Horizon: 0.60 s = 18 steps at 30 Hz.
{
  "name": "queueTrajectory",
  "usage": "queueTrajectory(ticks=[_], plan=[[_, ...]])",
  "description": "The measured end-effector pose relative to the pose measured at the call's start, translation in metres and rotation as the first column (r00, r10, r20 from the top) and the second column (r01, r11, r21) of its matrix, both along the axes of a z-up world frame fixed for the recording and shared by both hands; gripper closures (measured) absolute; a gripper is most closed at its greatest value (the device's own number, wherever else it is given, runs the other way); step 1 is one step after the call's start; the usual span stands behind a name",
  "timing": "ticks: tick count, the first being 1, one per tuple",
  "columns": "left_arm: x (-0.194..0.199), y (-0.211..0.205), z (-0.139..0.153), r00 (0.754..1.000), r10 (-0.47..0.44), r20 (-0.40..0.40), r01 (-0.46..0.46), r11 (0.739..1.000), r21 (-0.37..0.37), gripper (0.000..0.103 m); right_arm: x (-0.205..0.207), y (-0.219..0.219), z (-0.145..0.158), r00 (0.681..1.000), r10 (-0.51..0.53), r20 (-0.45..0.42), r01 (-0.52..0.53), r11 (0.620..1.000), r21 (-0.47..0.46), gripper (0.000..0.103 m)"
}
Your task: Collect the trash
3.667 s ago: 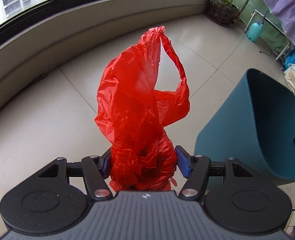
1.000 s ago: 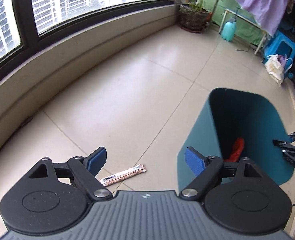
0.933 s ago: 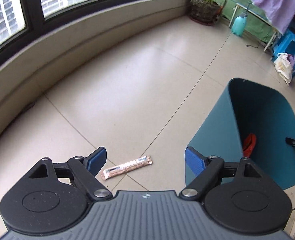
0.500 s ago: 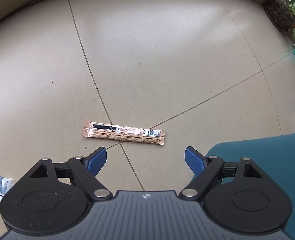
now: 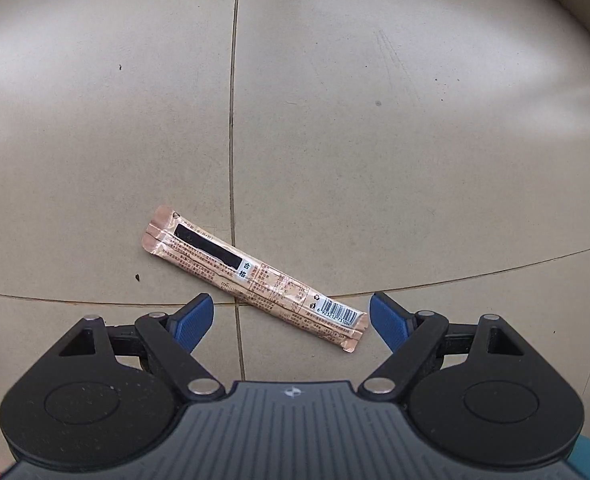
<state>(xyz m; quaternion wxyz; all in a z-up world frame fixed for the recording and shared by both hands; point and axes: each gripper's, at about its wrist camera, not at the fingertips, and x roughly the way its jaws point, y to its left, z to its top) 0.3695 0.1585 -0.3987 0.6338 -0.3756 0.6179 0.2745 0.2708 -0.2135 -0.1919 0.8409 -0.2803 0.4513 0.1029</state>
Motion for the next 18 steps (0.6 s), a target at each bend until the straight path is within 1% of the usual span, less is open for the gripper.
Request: queueTrajectory(ticks=[3, 5, 7, 9, 10, 13, 14, 15, 16, 18], plan=[[0.003, 0.001, -0.007, 0.999, 0.01, -0.038, -0.009, 1.0, 0.03, 0.018, -0.001, 0.0, 0.0, 1.0, 0.003, 0.002, -0.003, 1.0, -0.002, 0.09], [0.003, 0.002, -0.012, 0.998, 0.023, -0.057, -0.021, 0.999, 0.032, 0.018, -0.003, 0.0, -0.001, 1.0, 0.007, 0.005, -0.007, 1.0, -0.005, 0.09], [0.005, 0.002, -0.017, 0.996, 0.017, -0.086, -0.013, 0.999, 0.047, 0.019, -0.005, 0.0, -0.002, 1.0, 0.009, 0.008, -0.009, 1.0, -0.007, 0.09], [0.006, 0.002, -0.021, 0.994, 0.021, -0.106, -0.016, 0.999, 0.049, 0.023, -0.006, 0.002, -0.002, 1.0, 0.01, 0.01, -0.01, 1.0, -0.009, 0.09], [0.007, 0.003, -0.023, 0.993, 0.025, -0.116, -0.02, 0.999, 0.046, 0.023, -0.006, 0.002, -0.002, 1.0, 0.01, 0.01, -0.01, 1.0, -0.009, 0.09], [0.012, 0.002, -0.023, 0.992, 0.002, -0.128, 0.006, 0.998, 0.067, 0.023, -0.008, 0.003, -0.002, 1.0, 0.014, 0.013, -0.014, 1.0, -0.012, 0.089], [0.013, 0.002, -0.023, 0.992, -0.012, -0.129, 0.023, 0.997, 0.078, 0.025, -0.009, 0.003, -0.002, 1.0, 0.016, 0.014, -0.015, 1.0, -0.013, 0.089], [0.015, 0.001, -0.021, 0.992, -0.024, -0.12, 0.035, 0.995, 0.092, 0.031, -0.009, 0.003, -0.002, 1.0, 0.017, 0.014, -0.017, 1.0, -0.014, 0.089], [0.018, -0.001, -0.016, 0.993, -0.041, -0.112, 0.053, 0.993, 0.105, 0.034, -0.01, 0.003, -0.002, 1.0, 0.018, 0.014, -0.018, 1.0, -0.014, 0.089], [0.02, -0.004, -0.012, 0.991, -0.082, -0.103, 0.094, 0.989, 0.115, 0.047, -0.01, 0.003, -0.002, 1.0, 0.021, 0.015, -0.021, 1.0, -0.014, 0.089]])
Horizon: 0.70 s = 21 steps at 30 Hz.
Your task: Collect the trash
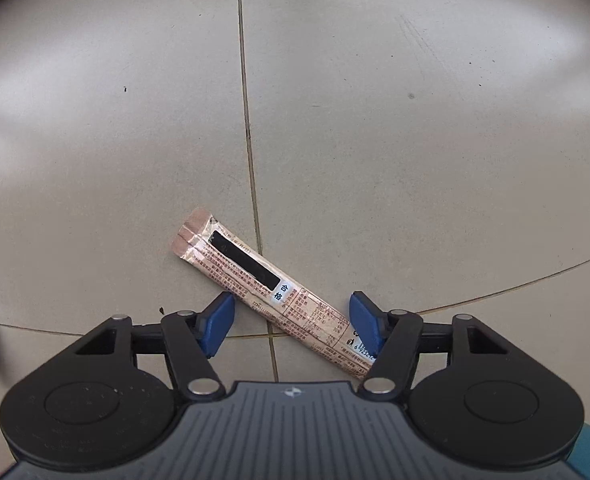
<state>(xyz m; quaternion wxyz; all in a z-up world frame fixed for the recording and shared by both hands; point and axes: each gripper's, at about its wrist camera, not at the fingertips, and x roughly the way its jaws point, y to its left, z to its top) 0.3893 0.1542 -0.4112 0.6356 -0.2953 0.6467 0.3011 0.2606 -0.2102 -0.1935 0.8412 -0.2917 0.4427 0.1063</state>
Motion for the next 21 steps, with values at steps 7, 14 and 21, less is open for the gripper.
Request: queueTrajectory(ticks=[7, 14, 21], plan=[[-0.01, 0.002, 0.004, 0.997, -0.072, 0.035, 0.072, 0.997, 0.005, 0.069, -0.002, 0.0, -0.001, 1.0, 0.01, 0.007, -0.01, 1.0, -0.005, 0.089], [-0.039, -0.006, 0.018, 0.981, -0.183, 0.061, 0.181, 0.983, 0.037, 0.072, -0.005, 0.001, 0.0, 1.0, 0.018, 0.009, -0.018, 1.0, -0.007, 0.089], [-0.064, -0.005, 0.065, 0.947, -0.273, 0.172, 0.268, 0.962, 0.052, 0.076, -0.005, -0.001, 0.0, 1.0, 0.026, 0.014, -0.026, 1.0, -0.005, 0.089]])
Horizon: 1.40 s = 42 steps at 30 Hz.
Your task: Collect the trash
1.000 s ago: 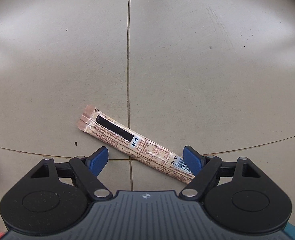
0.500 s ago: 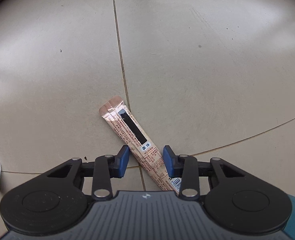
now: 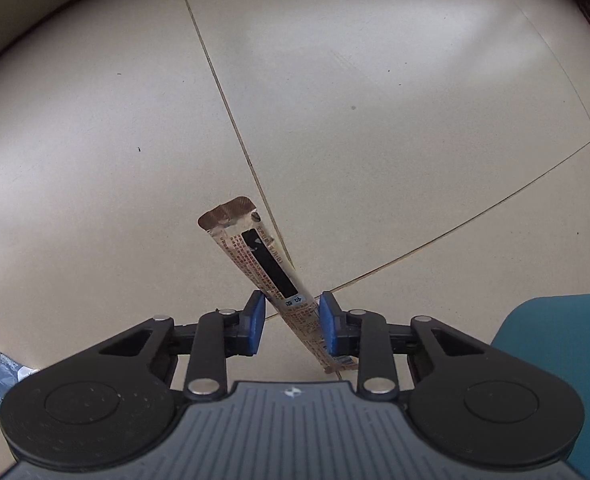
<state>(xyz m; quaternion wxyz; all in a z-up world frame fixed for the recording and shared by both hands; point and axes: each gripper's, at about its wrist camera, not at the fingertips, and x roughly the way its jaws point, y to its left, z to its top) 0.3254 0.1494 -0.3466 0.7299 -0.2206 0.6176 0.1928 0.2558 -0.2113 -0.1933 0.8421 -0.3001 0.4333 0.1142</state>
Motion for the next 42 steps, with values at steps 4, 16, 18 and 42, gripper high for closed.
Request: queueTrajectory(ticks=[4, 16, 18, 42], plan=[[-0.005, -0.007, 0.043, 0.996, -0.037, 0.087, 0.037, 0.999, 0.002, 0.08, -0.001, -0.001, 0.0, 1.0, 0.003, 0.005, -0.003, 1.0, 0.003, 0.089], [-0.041, -0.021, 0.156, 0.931, -0.158, 0.329, 0.159, 0.987, 0.025, 0.098, -0.005, -0.003, 0.001, 1.0, 0.015, 0.014, -0.015, 1.0, 0.006, 0.089], [-0.025, -0.038, 0.19, 0.902, -0.206, 0.379, 0.2, 0.978, 0.056, 0.098, -0.005, -0.003, 0.001, 1.0, 0.015, 0.014, -0.015, 1.0, 0.005, 0.089], [0.043, -0.026, 0.036, 0.914, -0.361, 0.188, 0.363, 0.932, 0.023, 0.028, -0.002, 0.006, -0.003, 1.0, 0.021, 0.002, -0.021, 0.999, -0.048, 0.087]])
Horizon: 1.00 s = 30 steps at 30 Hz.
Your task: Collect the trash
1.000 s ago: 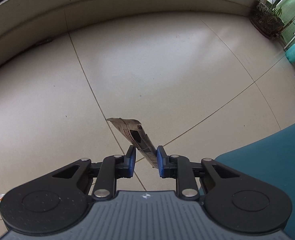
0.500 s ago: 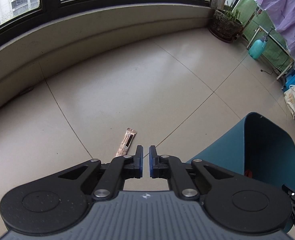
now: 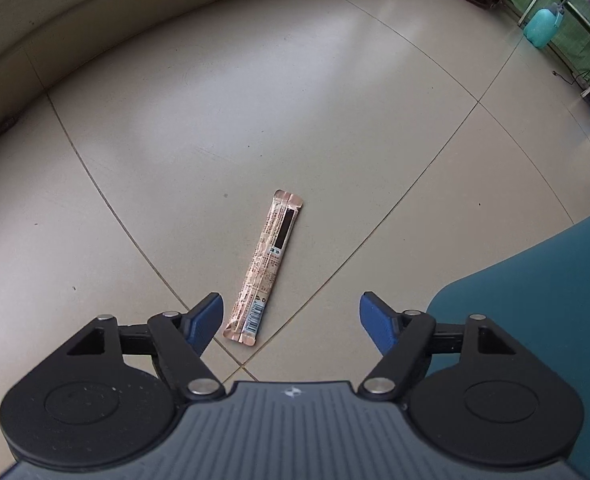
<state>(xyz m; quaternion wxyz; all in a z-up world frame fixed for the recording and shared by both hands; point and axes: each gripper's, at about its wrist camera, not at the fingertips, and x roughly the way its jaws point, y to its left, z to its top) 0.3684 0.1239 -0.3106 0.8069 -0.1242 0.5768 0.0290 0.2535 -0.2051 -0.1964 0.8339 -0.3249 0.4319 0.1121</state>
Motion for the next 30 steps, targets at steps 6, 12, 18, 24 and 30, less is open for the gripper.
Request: queueTrajectory(ticks=[6, 12, 18, 24, 30], plan=[[0.037, 0.004, -0.057, 0.995, -0.052, -0.086, 0.058, 0.996, 0.068, 0.028, 0.0, 0.006, -0.002, 1.0, -0.018, -0.004, 0.018, 0.999, -0.029, 0.085], [0.054, -0.001, -0.09, 0.988, -0.103, -0.119, 0.114, 0.989, 0.091, 0.028, 0.0, 0.008, -0.001, 0.999, -0.042, -0.012, 0.042, 0.998, -0.041, 0.084], [0.06, -0.011, -0.105, 0.983, -0.143, -0.115, 0.155, 0.983, 0.104, 0.03, 0.002, 0.01, -0.002, 0.997, -0.071, -0.008, 0.071, 0.996, -0.045, 0.084], [0.058, -0.014, -0.101, 0.984, -0.152, -0.091, 0.164, 0.976, 0.144, 0.054, 0.003, 0.011, -0.002, 0.996, -0.084, -0.007, 0.084, 0.996, -0.044, 0.084], [0.052, -0.017, -0.099, 0.982, -0.166, -0.087, 0.179, 0.97, 0.165, 0.081, 0.004, 0.013, -0.004, 0.996, -0.09, -0.001, 0.09, 0.995, -0.053, 0.083]])
